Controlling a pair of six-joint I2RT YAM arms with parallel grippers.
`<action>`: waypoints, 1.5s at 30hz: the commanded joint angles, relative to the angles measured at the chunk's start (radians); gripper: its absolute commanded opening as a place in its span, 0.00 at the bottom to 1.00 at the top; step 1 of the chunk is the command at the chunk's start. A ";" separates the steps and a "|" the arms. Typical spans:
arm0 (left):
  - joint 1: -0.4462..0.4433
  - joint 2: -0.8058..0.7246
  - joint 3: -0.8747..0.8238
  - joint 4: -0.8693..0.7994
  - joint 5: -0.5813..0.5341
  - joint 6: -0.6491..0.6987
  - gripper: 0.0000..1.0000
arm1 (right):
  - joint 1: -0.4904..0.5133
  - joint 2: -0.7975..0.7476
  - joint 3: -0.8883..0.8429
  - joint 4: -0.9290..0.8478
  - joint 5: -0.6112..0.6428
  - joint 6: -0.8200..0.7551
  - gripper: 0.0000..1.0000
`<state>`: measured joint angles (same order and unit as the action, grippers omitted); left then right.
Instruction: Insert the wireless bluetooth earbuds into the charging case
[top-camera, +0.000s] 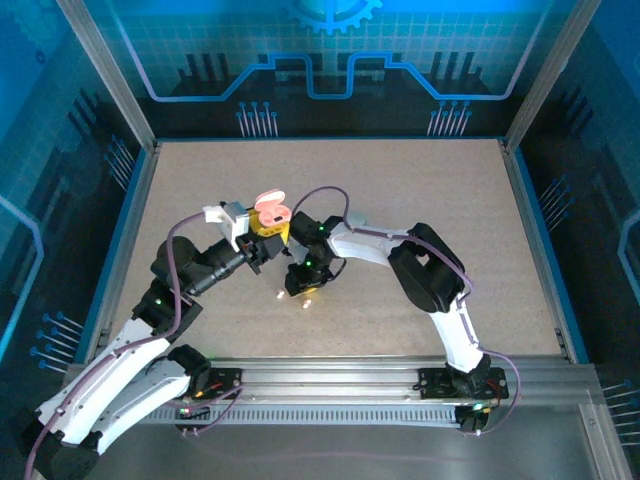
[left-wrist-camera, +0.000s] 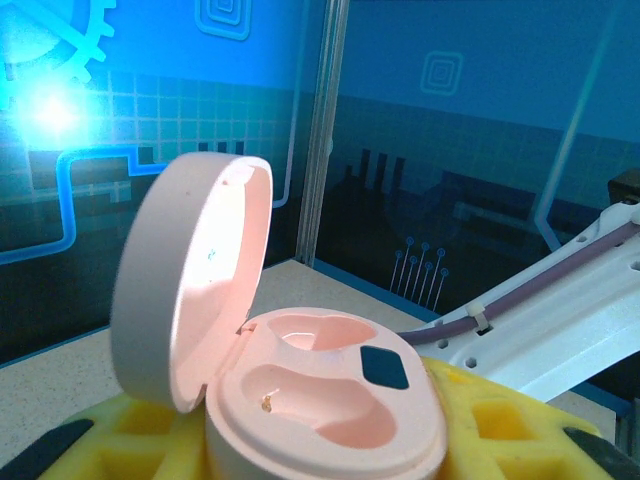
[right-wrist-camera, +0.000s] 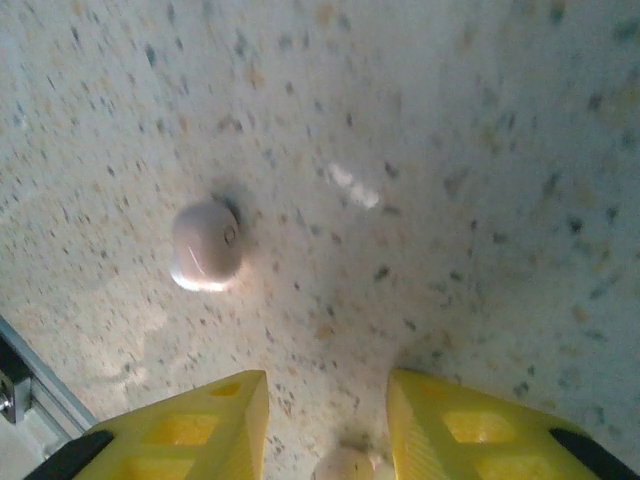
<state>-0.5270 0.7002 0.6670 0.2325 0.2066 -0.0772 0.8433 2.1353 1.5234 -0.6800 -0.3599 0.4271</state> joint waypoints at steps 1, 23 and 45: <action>0.004 -0.001 0.027 0.015 0.026 0.003 0.32 | -0.001 -0.033 -0.031 -0.046 -0.053 -0.028 0.36; 0.004 0.016 0.022 0.030 0.025 -0.016 0.32 | 0.003 -0.173 -0.146 -0.031 -0.115 -0.067 0.32; 0.005 0.024 0.020 0.024 0.027 -0.014 0.32 | 0.016 -0.060 -0.110 -0.005 -0.110 -0.091 0.34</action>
<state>-0.5270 0.7273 0.6670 0.2333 0.2173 -0.0803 0.8391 2.0815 1.4311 -0.6712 -0.4393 0.3580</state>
